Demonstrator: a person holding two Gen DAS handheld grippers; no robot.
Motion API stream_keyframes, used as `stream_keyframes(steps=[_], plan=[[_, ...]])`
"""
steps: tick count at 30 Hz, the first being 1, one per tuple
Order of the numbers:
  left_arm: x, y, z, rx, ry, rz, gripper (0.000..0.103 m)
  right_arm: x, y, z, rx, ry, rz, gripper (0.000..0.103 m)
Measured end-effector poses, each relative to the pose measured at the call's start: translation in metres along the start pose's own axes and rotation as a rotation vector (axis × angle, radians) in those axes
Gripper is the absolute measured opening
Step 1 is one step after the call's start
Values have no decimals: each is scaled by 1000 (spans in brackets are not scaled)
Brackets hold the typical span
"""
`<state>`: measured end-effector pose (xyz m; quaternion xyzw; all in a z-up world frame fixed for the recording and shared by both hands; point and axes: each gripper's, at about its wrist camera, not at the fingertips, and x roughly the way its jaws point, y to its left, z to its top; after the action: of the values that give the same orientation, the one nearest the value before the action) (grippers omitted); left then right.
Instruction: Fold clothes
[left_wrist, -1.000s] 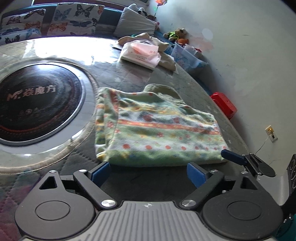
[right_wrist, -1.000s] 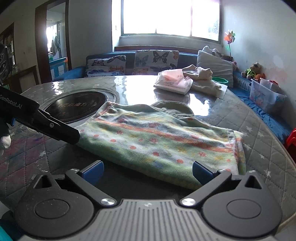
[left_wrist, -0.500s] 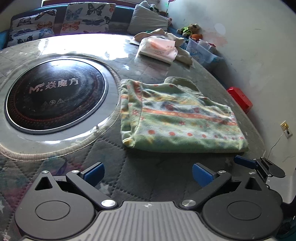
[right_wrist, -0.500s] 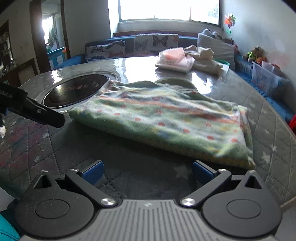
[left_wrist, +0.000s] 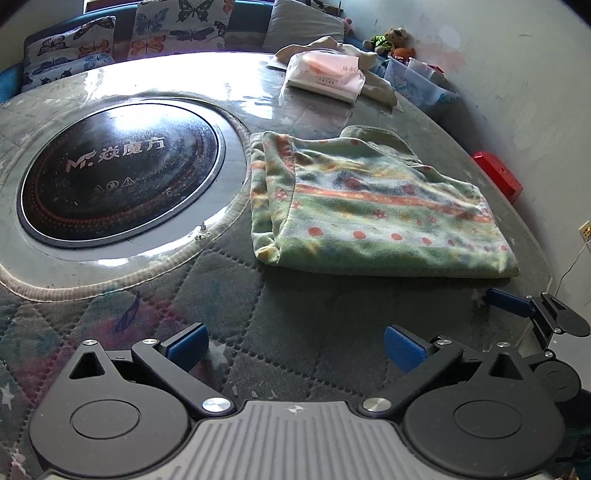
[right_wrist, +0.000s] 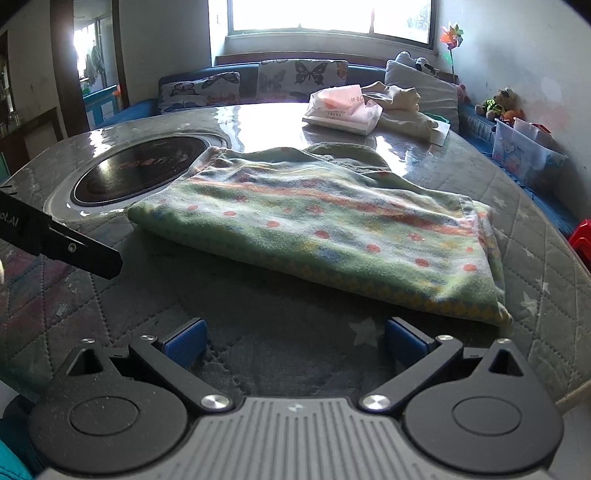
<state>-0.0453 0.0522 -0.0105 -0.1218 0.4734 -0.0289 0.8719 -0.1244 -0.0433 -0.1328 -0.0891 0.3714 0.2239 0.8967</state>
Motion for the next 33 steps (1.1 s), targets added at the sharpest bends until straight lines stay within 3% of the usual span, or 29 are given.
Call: stream_keyframes(steps=[14,33], plan=[[2,-32,-5,105,-1,79,103,-9,-3,2,30,-33,-42,103],[-9,-72,-6,202,-69,112,103,-23,-18,1,111,-77,-99,103]])
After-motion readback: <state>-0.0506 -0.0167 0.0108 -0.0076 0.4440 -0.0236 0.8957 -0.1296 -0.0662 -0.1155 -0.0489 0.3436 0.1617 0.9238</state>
